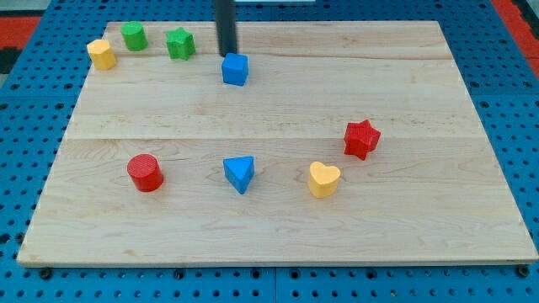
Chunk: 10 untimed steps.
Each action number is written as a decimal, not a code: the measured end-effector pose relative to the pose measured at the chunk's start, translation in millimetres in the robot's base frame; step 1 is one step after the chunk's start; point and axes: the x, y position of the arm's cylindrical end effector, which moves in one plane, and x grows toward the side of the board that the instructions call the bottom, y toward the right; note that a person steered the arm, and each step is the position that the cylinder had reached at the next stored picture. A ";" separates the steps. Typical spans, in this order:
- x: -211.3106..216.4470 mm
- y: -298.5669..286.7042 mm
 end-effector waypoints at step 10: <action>111.1 86.4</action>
